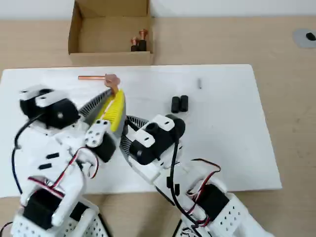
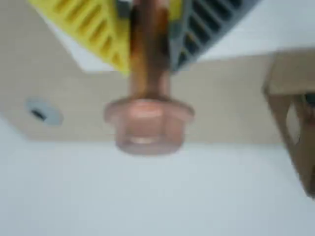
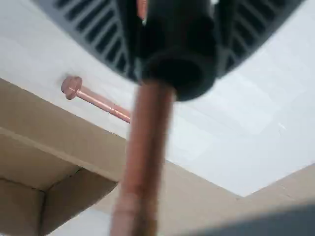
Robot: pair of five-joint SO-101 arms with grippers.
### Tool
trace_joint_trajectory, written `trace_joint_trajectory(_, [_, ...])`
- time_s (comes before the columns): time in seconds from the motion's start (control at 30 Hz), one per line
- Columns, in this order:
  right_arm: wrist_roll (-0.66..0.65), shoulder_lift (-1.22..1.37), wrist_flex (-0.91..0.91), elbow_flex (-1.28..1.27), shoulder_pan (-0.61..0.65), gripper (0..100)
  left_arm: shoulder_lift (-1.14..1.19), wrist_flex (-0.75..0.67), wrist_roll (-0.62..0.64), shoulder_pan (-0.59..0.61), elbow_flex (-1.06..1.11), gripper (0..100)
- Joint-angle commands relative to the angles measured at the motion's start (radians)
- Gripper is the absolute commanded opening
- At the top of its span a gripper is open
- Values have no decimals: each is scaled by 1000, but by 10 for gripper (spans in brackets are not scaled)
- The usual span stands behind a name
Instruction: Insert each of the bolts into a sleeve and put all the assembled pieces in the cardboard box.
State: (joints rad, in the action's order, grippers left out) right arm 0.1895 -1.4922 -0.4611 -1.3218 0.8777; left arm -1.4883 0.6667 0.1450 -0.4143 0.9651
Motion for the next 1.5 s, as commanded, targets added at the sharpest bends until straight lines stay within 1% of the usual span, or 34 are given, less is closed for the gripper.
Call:
trace_joint_trajectory(0.0, [8,-22,20,36,15,9,-8,-28,-3,15,6,7])
trace_joint_trajectory(0.2, [8,-22,20,33,13,9,-8,-11,-5,17,-2,7])
trace_joint_trajectory(0.43, [8,-22,20,35,12,9,-8,110,-3,9,-101,7])
trace_joint_trajectory(0.6, [8,-22,20,68,13,9,-10,206,3,9,-215,7])
trace_joint_trajectory(0.83, [8,-22,20,73,13,9,-10,209,6,3,-193,7])
trace_joint_trajectory(1.0, [8,-22,20,73,13,9,-10,210,6,-57,-183,6])
trace_joint_trajectory(1.23, [8,-22,20,77,10,9,-10,210,0,-84,-141,6])
trace_joint_trajectory(1.33, [8,-22,20,93,10,9,-10,203,-6,-64,-138,6])
trace_joint_trajectory(1.47, [8,-22,20,94,10,9,-10,150,-6,37,-138,7])
